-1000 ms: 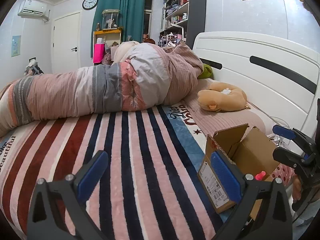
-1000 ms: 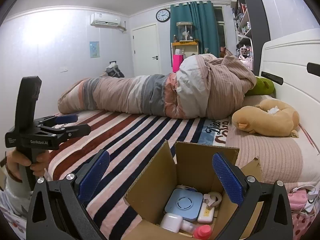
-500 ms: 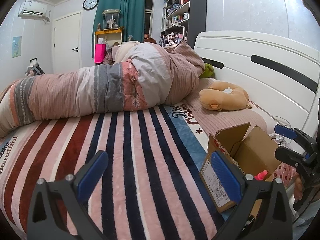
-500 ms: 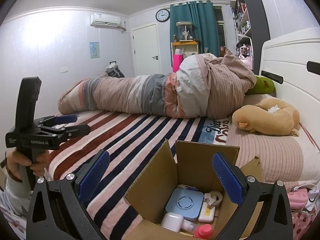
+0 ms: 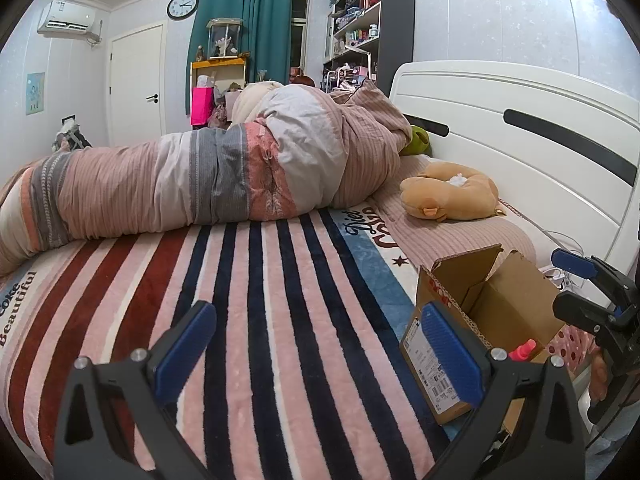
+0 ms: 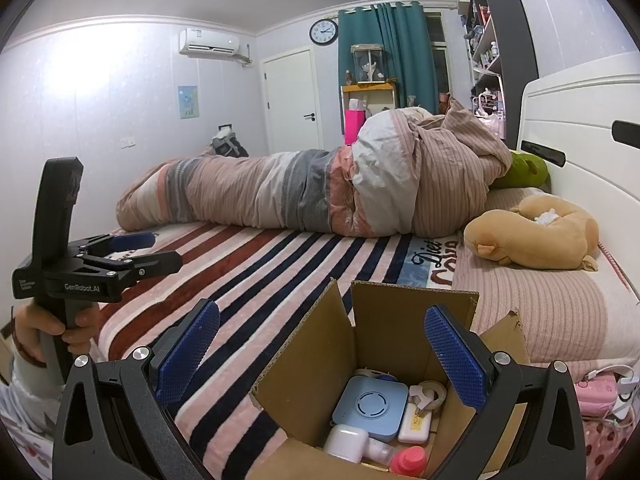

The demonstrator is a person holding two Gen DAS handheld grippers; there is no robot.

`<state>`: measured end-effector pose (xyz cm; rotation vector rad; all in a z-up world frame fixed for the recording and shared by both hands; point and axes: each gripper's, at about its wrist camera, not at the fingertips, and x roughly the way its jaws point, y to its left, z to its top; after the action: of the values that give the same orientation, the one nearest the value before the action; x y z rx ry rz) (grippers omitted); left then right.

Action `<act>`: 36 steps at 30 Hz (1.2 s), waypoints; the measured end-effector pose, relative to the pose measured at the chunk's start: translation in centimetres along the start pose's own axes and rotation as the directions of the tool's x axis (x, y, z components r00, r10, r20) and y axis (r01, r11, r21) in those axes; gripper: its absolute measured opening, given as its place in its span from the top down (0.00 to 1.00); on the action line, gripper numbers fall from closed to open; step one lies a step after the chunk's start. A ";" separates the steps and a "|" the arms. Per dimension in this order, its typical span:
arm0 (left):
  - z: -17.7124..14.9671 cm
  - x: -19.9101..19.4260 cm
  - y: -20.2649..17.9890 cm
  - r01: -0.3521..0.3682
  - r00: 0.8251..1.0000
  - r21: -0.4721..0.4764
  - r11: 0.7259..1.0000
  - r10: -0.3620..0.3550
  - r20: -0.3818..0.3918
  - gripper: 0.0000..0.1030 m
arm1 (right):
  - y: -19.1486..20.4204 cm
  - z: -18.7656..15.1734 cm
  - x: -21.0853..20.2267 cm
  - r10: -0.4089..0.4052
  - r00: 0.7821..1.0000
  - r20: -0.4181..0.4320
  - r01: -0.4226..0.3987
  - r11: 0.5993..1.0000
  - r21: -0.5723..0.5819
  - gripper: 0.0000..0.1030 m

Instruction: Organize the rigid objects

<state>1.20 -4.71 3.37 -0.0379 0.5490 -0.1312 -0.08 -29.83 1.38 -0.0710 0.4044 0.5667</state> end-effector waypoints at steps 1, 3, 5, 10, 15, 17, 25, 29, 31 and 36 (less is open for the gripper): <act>0.0 0.0 0.0 0.000 1.000 0.000 1.000 0.000 0.000 0.01 | 0.0 0.0 0.0 0.000 1.000 0.000 0.000 1.000 0.000 0.00; 0.0 0.0 -0.1 0.000 1.000 -0.001 1.000 0.000 0.000 0.01 | 0.0 0.0 0.0 0.001 1.000 0.000 -0.001 1.000 0.001 0.00; 0.0 0.0 -0.1 -0.001 1.000 -0.002 1.000 0.001 0.000 0.01 | -0.1 0.0 -0.1 0.000 1.000 0.001 0.000 1.000 0.001 0.00; 0.0 0.0 -0.1 -0.002 1.000 -0.001 1.000 0.002 0.002 0.01 | -0.2 0.1 -0.1 0.002 1.000 0.001 -0.002 1.000 -0.001 0.00; 0.0 -0.1 0.0 -0.001 1.000 0.002 1.000 0.001 0.002 0.01 | -0.2 0.0 0.0 0.002 1.000 -0.001 -0.002 1.000 0.004 0.00; 0.0 -0.1 0.0 0.001 1.000 0.001 1.000 -0.001 0.002 0.01 | 0.0 -0.1 0.0 0.002 1.000 -0.001 -0.002 1.000 0.008 0.00; 0.0 -0.1 -0.1 0.000 1.000 0.000 1.000 0.000 0.001 0.01 | 0.1 -0.1 -0.1 -0.001 1.000 -0.001 0.001 1.000 0.008 0.00; 0.0 -0.1 -0.1 -0.001 1.000 0.001 1.000 0.001 0.001 0.01 | 0.2 -0.1 0.0 -0.001 1.000 -0.001 0.001 1.000 0.011 0.00; 0.0 -0.1 -0.1 0.000 1.000 0.000 1.000 0.000 0.001 0.01 | 0.1 0.0 -0.1 -0.002 1.000 -0.001 0.002 1.000 0.010 0.00; 0.0 0.0 0.0 0.001 1.000 0.001 1.000 -0.001 -0.003 0.01 | 0.1 -0.1 -0.1 0.000 1.000 -0.001 0.000 1.000 0.010 0.00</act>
<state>1.17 -4.66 3.36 -0.0372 0.5517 -0.1329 -0.23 -29.76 1.36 -0.0620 0.4086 0.5643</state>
